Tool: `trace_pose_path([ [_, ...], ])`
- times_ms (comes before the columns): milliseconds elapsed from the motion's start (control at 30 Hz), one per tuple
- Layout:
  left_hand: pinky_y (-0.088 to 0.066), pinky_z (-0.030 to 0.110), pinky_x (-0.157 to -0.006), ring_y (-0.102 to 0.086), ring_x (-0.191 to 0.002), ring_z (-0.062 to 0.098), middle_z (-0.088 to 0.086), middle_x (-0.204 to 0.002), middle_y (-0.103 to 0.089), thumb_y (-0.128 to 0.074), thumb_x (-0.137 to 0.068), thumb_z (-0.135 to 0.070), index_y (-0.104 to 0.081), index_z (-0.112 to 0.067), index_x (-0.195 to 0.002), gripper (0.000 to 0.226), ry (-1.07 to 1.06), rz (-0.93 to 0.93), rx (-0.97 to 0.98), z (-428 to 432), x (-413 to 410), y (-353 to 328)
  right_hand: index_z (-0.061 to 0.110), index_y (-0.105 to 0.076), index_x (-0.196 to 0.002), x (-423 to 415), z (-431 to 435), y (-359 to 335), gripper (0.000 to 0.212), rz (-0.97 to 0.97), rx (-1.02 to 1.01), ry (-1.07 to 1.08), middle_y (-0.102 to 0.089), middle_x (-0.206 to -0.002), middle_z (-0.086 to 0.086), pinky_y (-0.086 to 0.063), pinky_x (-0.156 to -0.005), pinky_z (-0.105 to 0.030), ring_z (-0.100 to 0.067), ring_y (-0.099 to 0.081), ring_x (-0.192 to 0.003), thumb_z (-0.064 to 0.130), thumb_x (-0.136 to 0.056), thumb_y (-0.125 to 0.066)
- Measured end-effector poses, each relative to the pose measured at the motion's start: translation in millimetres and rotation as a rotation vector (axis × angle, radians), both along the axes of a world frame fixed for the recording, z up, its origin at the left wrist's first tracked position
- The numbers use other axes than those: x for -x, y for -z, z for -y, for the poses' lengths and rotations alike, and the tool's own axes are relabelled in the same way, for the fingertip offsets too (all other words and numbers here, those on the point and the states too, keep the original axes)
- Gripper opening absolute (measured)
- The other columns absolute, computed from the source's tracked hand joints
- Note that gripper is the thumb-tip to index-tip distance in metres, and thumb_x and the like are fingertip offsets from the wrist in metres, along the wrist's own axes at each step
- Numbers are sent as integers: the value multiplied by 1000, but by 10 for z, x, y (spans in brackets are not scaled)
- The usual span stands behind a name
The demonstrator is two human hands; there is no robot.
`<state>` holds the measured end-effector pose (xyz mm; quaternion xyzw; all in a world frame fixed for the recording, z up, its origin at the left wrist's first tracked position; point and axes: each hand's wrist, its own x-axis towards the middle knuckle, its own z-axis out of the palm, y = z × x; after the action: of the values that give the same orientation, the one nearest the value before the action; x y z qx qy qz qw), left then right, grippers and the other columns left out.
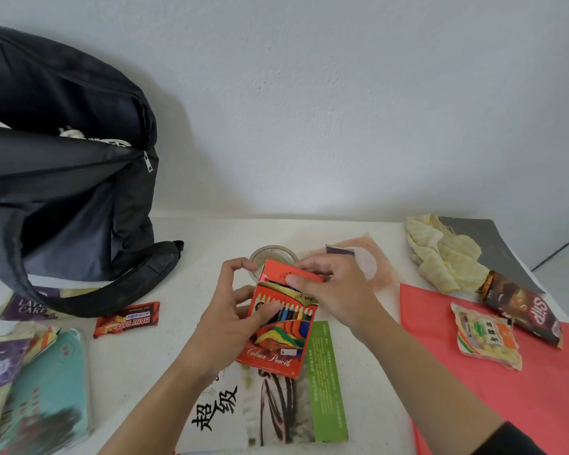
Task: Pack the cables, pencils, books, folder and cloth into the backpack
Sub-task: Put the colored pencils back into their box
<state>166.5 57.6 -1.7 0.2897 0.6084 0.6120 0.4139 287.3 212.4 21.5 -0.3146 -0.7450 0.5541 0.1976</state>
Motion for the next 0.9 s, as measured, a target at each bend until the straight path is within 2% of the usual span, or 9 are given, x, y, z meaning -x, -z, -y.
trace_pose_path([
  [233,-63,51,-77,-76,-91,40,14,-112,-76,-75,-84,-22,-37,-37,-126,58,54,24,3,-43,-16,-23,24,-78,-79,-5,-54,-17,16,-50,80,97,-78,-80,5,-57,-64,-19,-8,-74,-74,10,-82,-84],
  [400,-64,40,-70,-77,-89,36,12,-111,-76,-68,-92,-20,-35,-35,-130,52,30,22,-4,-42,-22,-70,4,-81,-89,-4,-93,-63,9,-57,178,25,-78,-77,-2,-54,-59,-19,-9,-73,-68,2,-80,-84],
  [500,-65,40,-69,-77,-87,36,10,-109,-77,-66,-95,-21,-37,-37,-128,47,-6,29,-9,-45,-35,-106,5,-81,-84,-2,-81,-83,2,-40,213,11,-76,-72,-1,-50,-55,-16,-8,-70,-66,6,-82,-82],
  [633,-63,40,-64,-77,-82,37,10,-102,-78,-67,-94,-23,-42,-36,-123,41,-77,36,-24,-69,-37,-153,8,-81,-85,11,-5,-107,18,-43,207,-20,-74,-70,-1,-45,-52,-13,-6,-69,-62,22,-93,-74],
  [700,-63,40,-63,-77,-81,38,11,-101,-78,-67,-95,-21,-44,-35,-122,38,-99,41,-24,-74,-23,-152,11,-82,-89,15,21,-140,28,-42,212,-50,-77,-77,-5,-49,-56,-16,-13,-73,-70,34,-96,-69],
  [767,-62,39,-61,-77,-79,38,12,-100,-78,-68,-95,-18,-47,-33,-122,37,-126,51,-19,-65,-1,-147,11,-82,-91,11,16,-137,31,-23,131,-116,-77,-88,-4,-57,-70,-27,-18,-75,-84,39,-94,-69],
  [833,-61,38,-61,-77,-78,38,12,-99,-78,-68,-95,-17,-52,-33,-124,37,-143,61,-17,-56,14,-140,16,-83,-99,0,4,-116,20,33,5,-195,-76,-95,5,-57,-79,-28,-12,-73,-93,33,-93,-74],
  [900,-62,38,-63,-77,-80,37,12,-101,-78,-67,-96,-17,-60,-32,-124,33,-147,60,-26,-50,25,-130,20,-79,-115,7,7,-86,25,77,-79,-221,-76,-102,11,-55,-85,-23,-2,-70,-99,28,-91,-77],
])
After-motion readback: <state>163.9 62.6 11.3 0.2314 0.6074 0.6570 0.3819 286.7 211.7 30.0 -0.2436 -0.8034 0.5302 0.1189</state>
